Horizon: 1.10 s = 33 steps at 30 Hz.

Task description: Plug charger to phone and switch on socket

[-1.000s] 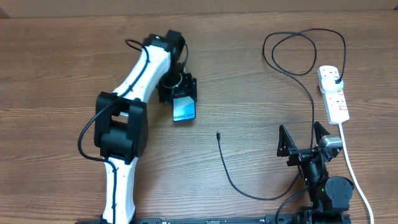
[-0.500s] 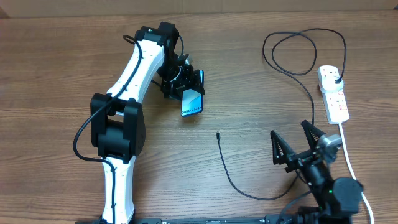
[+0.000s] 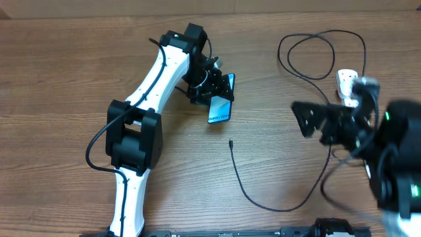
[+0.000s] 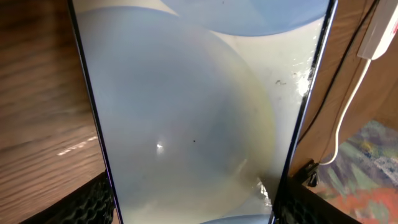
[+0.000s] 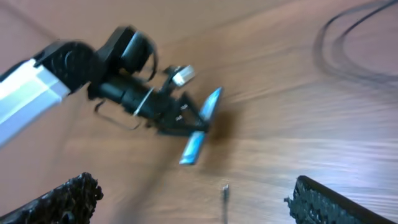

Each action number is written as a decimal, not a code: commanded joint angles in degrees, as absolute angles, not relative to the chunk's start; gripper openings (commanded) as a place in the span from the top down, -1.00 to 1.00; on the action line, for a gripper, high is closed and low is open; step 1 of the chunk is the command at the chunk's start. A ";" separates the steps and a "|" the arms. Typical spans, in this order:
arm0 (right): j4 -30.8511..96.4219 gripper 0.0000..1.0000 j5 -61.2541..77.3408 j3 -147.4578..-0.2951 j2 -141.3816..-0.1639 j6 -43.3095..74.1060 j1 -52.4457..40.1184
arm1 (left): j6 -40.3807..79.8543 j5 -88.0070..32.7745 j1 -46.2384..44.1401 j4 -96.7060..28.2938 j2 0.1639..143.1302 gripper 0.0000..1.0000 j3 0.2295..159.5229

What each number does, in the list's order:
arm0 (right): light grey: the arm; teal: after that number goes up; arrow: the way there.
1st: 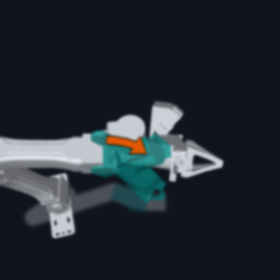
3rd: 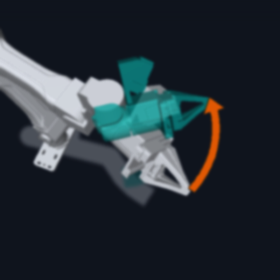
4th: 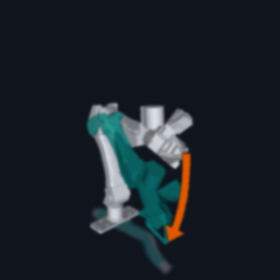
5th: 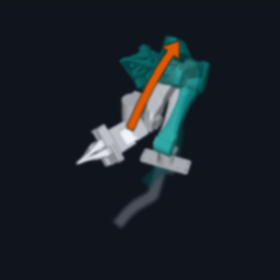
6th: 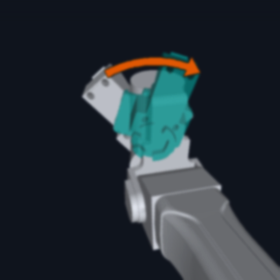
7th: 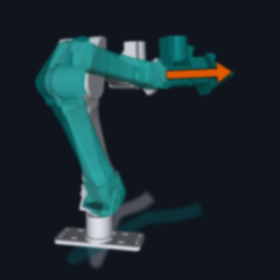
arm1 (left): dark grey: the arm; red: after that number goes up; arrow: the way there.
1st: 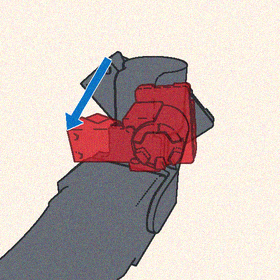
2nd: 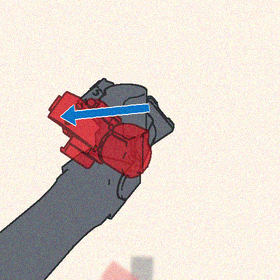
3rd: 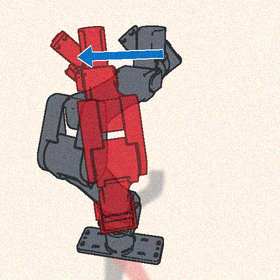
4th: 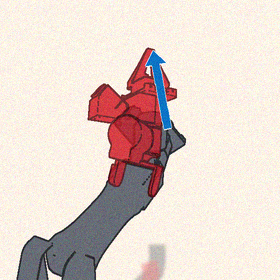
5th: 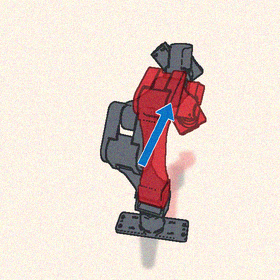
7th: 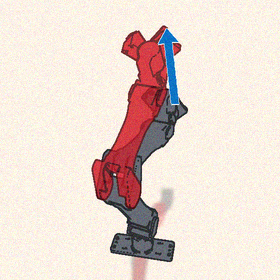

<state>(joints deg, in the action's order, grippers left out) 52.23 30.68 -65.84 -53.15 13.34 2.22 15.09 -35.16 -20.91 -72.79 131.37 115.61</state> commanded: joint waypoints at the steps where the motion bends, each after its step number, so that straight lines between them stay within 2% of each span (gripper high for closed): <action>1: 53.28 -0.65 42.33 -66.98 -60.23 13.32 1.80 | 15.90 -37.78 -21.96 -72.73 129.93 -0.49 117.19; 3: 54.48 -0.50 42.04 -66.94 -64.20 13.23 1.28 | 15.90 -38.81 -22.39 -72.36 129.93 -0.49 117.19; 5: 55.40 -0.48 41.87 -66.81 -68.36 13.17 0.08 | 15.92 -39.62 -22.68 -71.79 129.93 -0.50 117.19; 13: 53.15 -0.53 38.41 -66.81 -81.23 11.53 -8.32 | 16.56 -40.60 -22.98 -71.70 129.93 -0.50 117.19; 21: 41.78 -0.57 37.85 -66.81 -94.17 16.47 -16.19 | 15.53 -45.04 -23.03 -71.72 129.93 -0.50 117.19; 27: 38.00 -0.57 37.15 -66.81 -97.12 20.14 -16.78 | 15.03 -44.80 -23.00 -71.18 129.93 -0.50 117.19; 33: 38.11 -0.65 40.82 -66.83 -97.14 20.84 -16.78 | 17.04 -45.01 -22.59 -67.72 129.93 -0.51 117.19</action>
